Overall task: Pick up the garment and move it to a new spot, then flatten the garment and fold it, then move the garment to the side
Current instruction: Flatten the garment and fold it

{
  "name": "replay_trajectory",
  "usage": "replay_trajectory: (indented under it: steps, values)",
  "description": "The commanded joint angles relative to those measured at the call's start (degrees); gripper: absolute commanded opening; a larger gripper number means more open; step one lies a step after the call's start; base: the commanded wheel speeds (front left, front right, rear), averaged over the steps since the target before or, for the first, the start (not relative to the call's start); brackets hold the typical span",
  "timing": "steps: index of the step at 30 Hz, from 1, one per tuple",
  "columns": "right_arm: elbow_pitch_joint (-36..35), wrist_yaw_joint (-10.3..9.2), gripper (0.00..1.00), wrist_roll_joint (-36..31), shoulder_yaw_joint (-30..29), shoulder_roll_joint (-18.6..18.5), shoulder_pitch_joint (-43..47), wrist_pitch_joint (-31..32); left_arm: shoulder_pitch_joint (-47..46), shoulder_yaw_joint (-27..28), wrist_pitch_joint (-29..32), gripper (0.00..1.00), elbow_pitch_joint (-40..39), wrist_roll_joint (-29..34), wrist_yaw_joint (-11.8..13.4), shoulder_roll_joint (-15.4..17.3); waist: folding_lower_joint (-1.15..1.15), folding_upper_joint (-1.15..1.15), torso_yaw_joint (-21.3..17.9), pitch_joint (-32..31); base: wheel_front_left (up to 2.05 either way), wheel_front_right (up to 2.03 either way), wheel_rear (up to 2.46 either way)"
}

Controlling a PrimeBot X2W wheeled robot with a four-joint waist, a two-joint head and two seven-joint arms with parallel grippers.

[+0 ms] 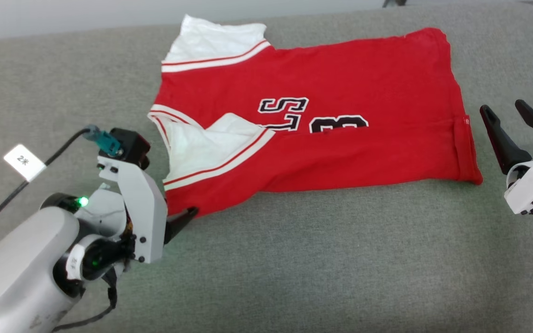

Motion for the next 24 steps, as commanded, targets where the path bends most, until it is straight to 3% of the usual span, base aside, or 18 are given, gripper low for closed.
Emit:
replay_trajectory:
  steps: [1, 8, 9, 10, 11, 12, 13, 21, 24]
  values:
    - [-0.3, -0.09, 1.0, -0.2, -0.7, 0.4, 0.6, 0.3, 0.3, 0.2, -0.2, 1.0, 1.0, -0.4, 0.0, -0.2, 0.0, 0.0, -1.3, 1.5, 0.0, 0.0, 0.0]
    - [-1.2, -0.09, 1.0, -0.6, -1.6, 1.0, 1.3, 1.6, 1.7, 0.4, -2.5, 1.0, 7.3, -1.5, -1.3, -2.4, 0.0, 0.0, -2.6, 3.0, 0.0, 0.0, 0.0]
    - [-1.3, -0.09, 1.0, -0.7, -1.7, 0.9, 1.4, 2.0, 1.8, 0.1, -2.8, 0.82, 8.1, -1.5, -1.8, -2.8, 0.0, 0.0, -2.7, 3.1, 0.0, 0.0, 0.0]
    - [-1.4, -0.09, 1.0, -0.6, -1.8, 0.7, 1.5, 2.5, 1.9, 0.0, -3.0, 0.5, 8.7, -1.6, -2.2, -3.1, 0.0, 0.0, -2.7, 3.1, 0.0, 0.0, 0.0]
    - [-1.6, -0.09, 1.0, -0.5, -1.6, 0.4, 1.7, 3.4, 2.0, 0.0, -3.3, 0.35, 9.3, -1.8, -2.6, -3.4, 0.0, 0.0, -2.7, 3.2, 0.0, 0.0, 0.0]
    - [-1.7, -0.09, 1.0, -0.3, -1.2, 0.1, 1.8, 4.5, 2.0, 0.0, -3.5, 0.07, 9.8, -1.9, -2.9, -3.7, 0.0, 0.0, -2.8, 3.2, 0.0, 0.0, 0.0]
    - [-1.8, -0.09, 1.0, 0.0, -0.7, -0.2, 1.9, 5.8, 2.0, 0.0, -3.7, 0.0, 10.2, -2.0, -3.2, -3.9, 0.0, 0.0, -2.7, 3.1, 0.0, 0.0, 0.0]
    - [-1.3, -0.09, 1.0, -0.4, 2.6, -4.2, -0.1, 19.1, 2.1, -0.1, -6.0, 0.0, 10.9, -1.4, -4.8, -5.5, 0.0, 0.0, -1.5, 3.1, 0.0, 0.0, 0.0]
    - [0.7, -0.09, 1.0, 0.3, 2.8, -3.9, -1.6, 23.8, 2.1, -0.4, -6.7, 0.0, 10.5, -0.9, -4.9, -6.1, 0.0, 0.0, -0.7, 3.5, 0.0, 0.0, 0.0]
